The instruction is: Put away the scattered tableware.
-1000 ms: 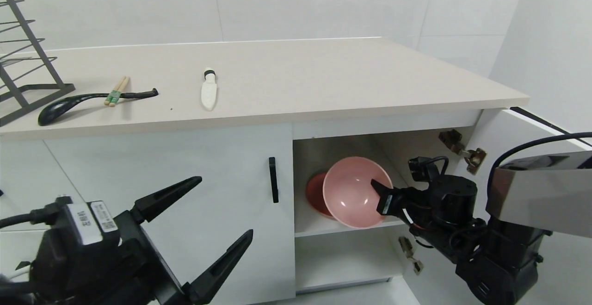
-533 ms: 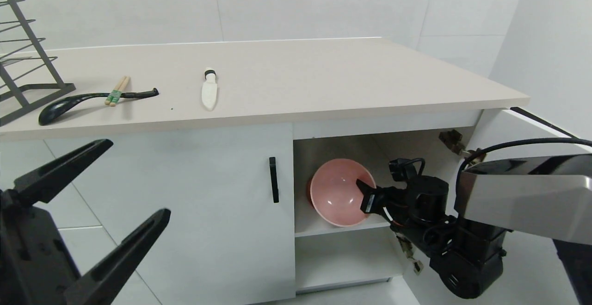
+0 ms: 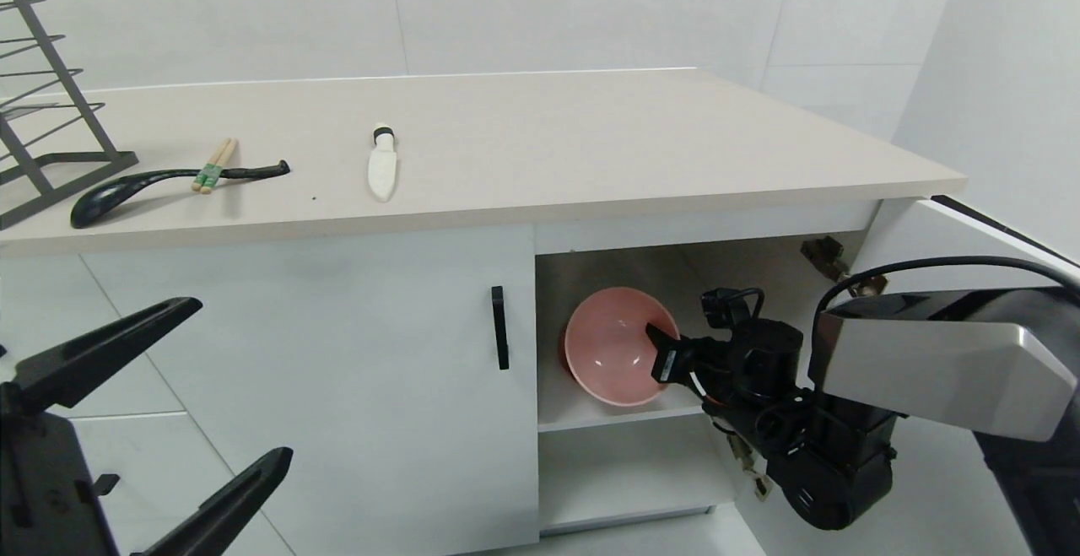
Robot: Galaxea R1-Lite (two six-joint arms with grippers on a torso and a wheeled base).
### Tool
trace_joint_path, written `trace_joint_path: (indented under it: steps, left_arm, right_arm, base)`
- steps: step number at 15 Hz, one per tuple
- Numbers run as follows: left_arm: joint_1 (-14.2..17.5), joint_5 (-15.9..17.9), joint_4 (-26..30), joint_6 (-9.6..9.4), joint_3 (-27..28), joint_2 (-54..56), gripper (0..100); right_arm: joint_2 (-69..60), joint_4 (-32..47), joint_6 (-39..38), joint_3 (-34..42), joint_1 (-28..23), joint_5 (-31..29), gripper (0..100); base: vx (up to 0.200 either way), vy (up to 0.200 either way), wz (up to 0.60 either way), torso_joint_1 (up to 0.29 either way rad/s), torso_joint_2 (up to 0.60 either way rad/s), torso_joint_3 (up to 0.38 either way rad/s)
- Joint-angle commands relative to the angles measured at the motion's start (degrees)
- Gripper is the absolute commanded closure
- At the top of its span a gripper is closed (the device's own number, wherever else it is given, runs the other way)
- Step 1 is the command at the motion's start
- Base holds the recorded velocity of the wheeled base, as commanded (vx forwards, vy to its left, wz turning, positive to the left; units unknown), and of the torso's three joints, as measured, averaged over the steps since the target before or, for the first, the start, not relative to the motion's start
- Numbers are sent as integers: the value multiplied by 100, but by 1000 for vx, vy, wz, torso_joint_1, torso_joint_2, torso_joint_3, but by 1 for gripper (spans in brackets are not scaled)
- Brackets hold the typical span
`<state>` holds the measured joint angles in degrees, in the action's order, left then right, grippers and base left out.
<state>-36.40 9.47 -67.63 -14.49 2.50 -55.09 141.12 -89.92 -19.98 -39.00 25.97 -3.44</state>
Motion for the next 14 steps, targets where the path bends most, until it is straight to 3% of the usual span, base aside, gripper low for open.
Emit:
trace_joint_path:
  steps: [1, 14]
  left_arm:
    - [1, 2, 57, -1, -13, -11, 0]
    - [1, 2, 180, -1, -30, -72, 0]
  right_arm:
    - [153, -8, 12, -240, -118, 10, 100]
    - [935, -8, 82, -873, -215, 115, 100]
  base:
    - [0, 0, 0, 0, 0, 0]
    - [0, 0, 0, 0, 0, 0]
